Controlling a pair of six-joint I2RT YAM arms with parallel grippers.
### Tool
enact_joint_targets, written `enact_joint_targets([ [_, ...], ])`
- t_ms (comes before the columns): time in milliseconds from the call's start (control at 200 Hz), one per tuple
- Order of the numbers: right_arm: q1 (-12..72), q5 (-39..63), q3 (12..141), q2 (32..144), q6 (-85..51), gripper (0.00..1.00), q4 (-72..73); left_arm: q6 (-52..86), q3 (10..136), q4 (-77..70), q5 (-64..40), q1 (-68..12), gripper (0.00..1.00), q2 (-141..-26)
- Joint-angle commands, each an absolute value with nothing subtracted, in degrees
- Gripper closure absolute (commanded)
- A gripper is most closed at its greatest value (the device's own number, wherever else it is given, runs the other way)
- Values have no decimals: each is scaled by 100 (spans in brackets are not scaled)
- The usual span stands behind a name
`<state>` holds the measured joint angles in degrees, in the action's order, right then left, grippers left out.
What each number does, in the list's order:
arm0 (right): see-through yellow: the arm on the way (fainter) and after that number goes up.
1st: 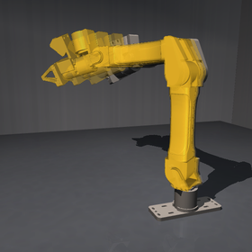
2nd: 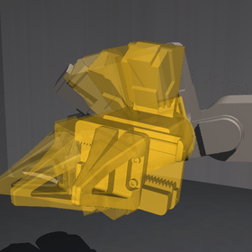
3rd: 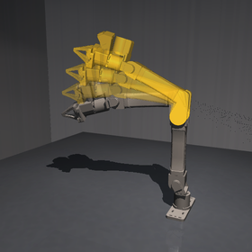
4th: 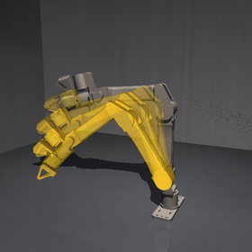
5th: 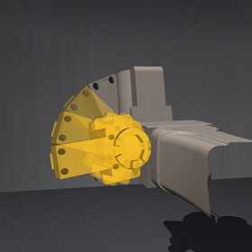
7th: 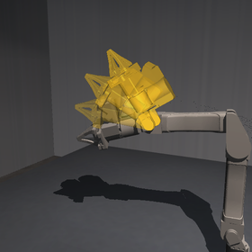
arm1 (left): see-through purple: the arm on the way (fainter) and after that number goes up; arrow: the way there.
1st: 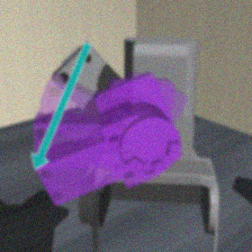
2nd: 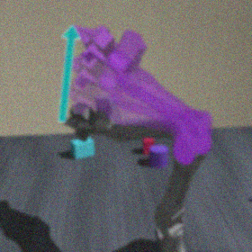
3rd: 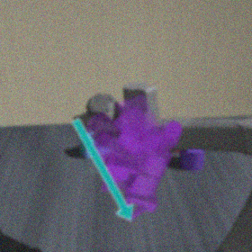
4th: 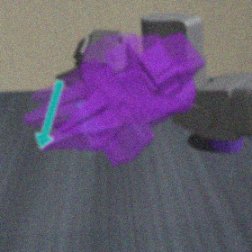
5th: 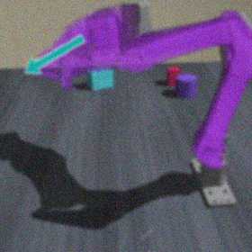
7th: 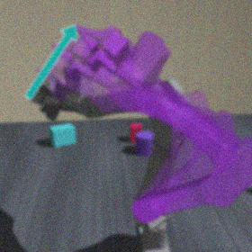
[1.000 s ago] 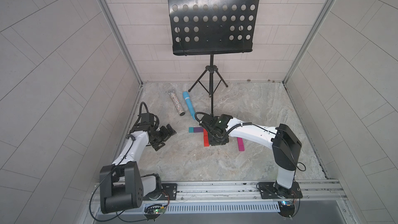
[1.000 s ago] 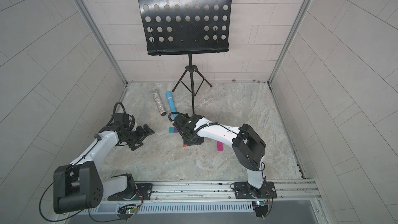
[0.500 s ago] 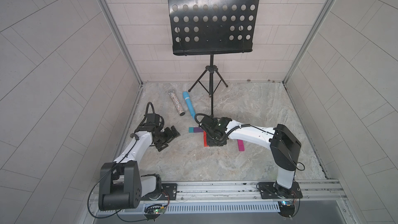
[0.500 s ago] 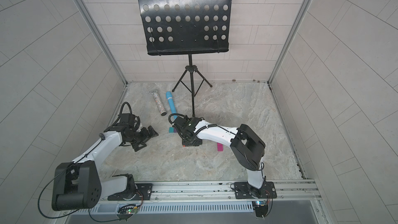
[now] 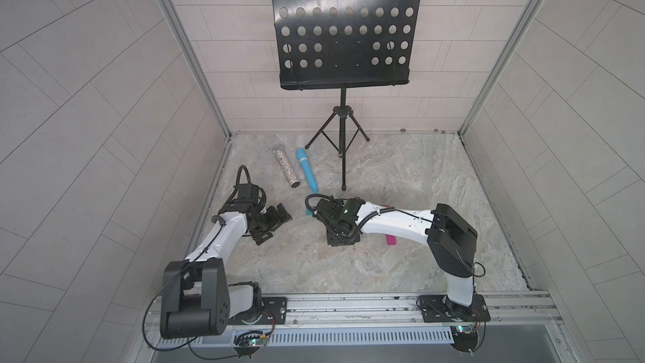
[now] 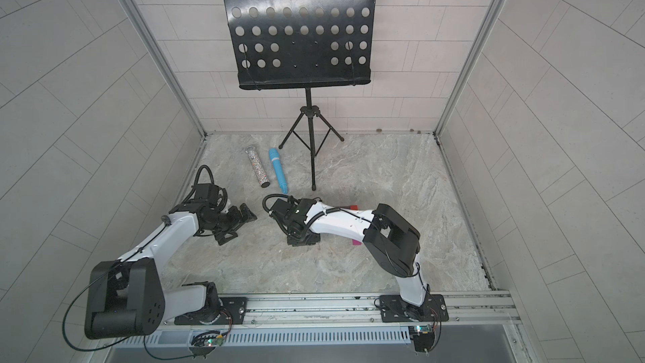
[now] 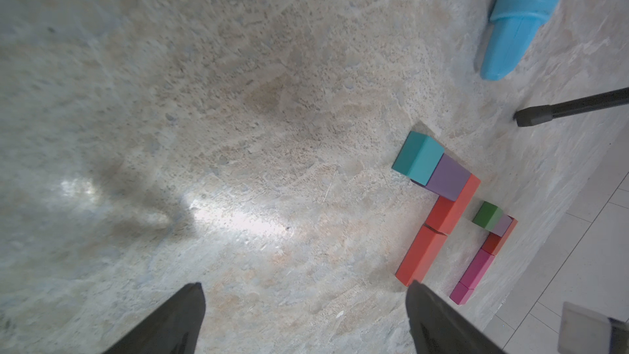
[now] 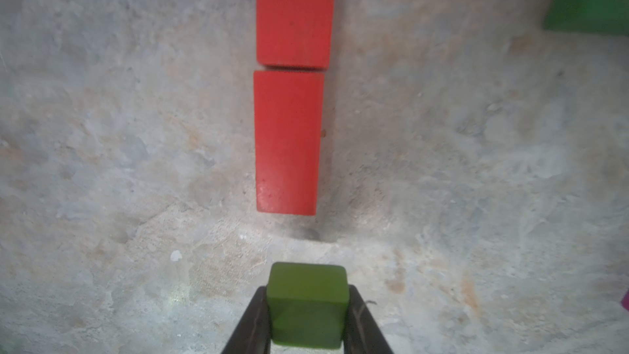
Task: Assemble the number 7 with building blocks
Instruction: Place the building block at the center of the board.
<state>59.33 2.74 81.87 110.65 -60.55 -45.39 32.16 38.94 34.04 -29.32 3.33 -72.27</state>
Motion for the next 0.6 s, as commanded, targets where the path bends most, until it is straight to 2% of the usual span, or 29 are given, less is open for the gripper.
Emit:
enact_joint_targets([
  [0, 5987, 246, 8277, 11237, -6297, 71, -4570, 3217, 3847, 3365, -2874, 303, 0, -7240],
  [595, 6031, 369, 8429, 11526, -6301, 70, -4537, 3217, 3839, 3362, -2854, 303, 0, -7225],
])
